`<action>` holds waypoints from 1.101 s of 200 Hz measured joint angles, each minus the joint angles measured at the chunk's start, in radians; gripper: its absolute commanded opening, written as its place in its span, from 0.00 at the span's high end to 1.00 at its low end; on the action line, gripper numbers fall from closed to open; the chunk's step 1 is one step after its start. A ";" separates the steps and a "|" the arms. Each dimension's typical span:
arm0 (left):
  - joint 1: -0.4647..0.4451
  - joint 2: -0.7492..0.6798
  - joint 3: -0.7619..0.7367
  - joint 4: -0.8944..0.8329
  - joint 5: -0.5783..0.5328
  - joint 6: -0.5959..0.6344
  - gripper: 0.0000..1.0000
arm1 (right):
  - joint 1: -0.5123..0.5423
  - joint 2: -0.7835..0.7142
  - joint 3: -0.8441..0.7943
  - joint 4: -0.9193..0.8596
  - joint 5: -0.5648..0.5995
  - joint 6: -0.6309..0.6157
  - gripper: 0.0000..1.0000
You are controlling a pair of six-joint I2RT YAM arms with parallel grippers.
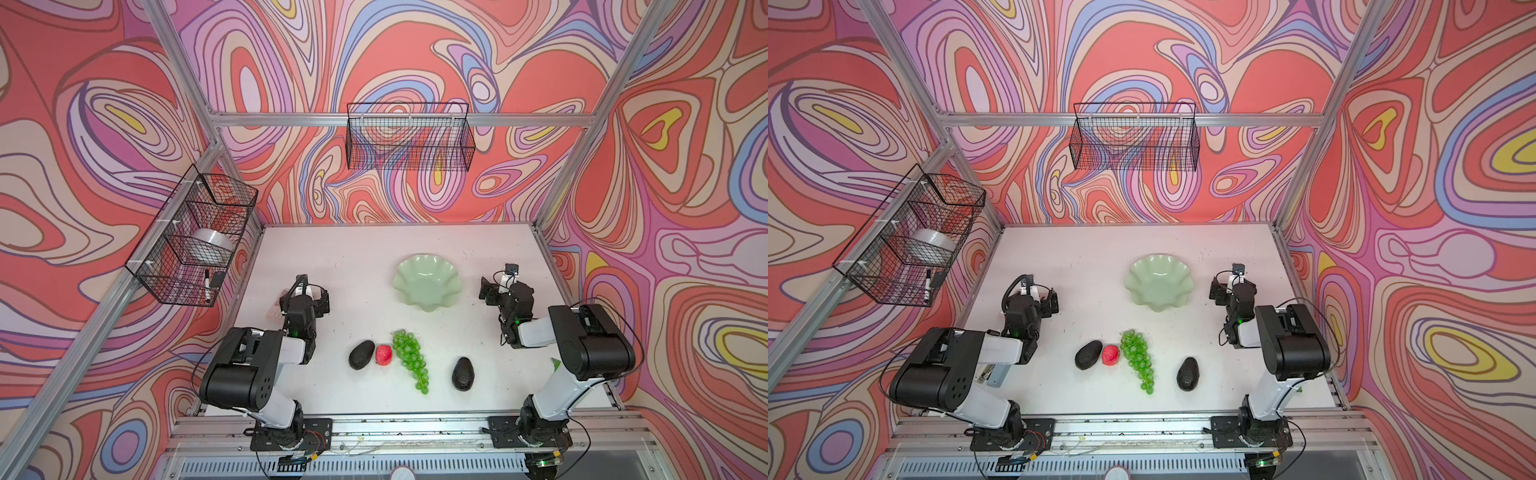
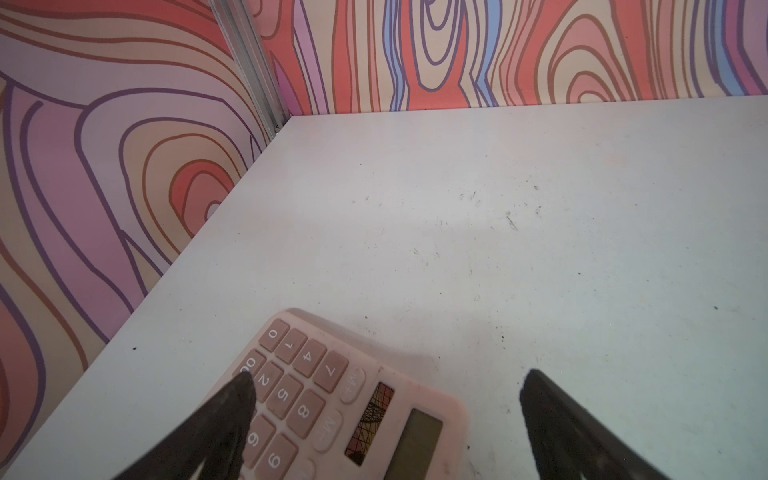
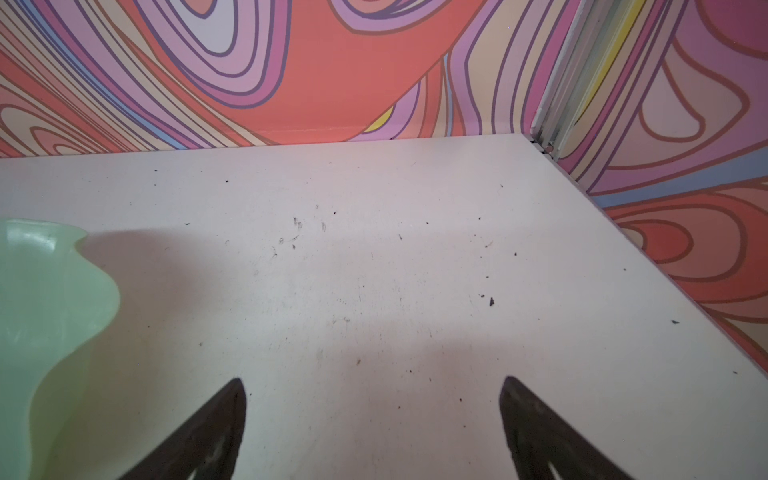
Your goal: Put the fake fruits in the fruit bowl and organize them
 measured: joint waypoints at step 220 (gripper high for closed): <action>0.007 0.000 0.009 -0.014 0.002 0.000 0.02 | 0.000 -0.229 0.205 -0.423 0.073 0.093 0.02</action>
